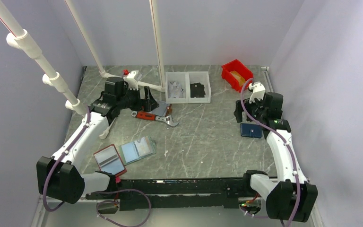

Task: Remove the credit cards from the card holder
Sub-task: Move the card holder to the center of the board.

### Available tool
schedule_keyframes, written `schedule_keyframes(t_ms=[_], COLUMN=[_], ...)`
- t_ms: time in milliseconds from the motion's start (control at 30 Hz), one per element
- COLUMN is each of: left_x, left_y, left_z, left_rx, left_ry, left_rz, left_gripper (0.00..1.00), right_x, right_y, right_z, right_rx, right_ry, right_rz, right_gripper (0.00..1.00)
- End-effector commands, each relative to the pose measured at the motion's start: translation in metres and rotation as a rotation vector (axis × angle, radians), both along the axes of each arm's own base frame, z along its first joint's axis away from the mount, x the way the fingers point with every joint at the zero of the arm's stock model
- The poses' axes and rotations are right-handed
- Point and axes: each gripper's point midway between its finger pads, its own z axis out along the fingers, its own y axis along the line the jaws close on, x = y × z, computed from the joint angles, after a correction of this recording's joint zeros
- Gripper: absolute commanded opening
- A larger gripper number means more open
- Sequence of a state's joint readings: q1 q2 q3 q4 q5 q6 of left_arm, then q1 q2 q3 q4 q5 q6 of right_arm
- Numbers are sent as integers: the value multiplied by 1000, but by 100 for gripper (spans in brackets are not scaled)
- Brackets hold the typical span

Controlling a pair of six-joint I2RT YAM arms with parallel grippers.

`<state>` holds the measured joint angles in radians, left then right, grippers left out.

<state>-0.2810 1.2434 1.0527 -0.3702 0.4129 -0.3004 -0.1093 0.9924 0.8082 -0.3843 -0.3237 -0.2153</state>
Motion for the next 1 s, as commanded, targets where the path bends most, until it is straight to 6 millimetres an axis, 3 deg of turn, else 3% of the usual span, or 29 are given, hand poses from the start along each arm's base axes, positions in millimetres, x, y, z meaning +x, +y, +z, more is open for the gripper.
schedule_keyframes(t_ms=[0, 400, 967], left_x=[1, -3, -4], left_y=[-8, -13, -13], left_z=[4, 8, 10], left_rx=[-22, -49, -53], left_ry=[-34, -33, -35], left_rz=[-53, -79, -78], left_gripper=[100, 99, 99], right_x=[-3, -2, -8], right_y=[1, -14, -47], right_z=[-19, -42, -73], right_rx=[-40, 29, 73], right_ry=[87, 245, 323], right_rz=[122, 172, 76], right_gripper=[100, 100, 100])
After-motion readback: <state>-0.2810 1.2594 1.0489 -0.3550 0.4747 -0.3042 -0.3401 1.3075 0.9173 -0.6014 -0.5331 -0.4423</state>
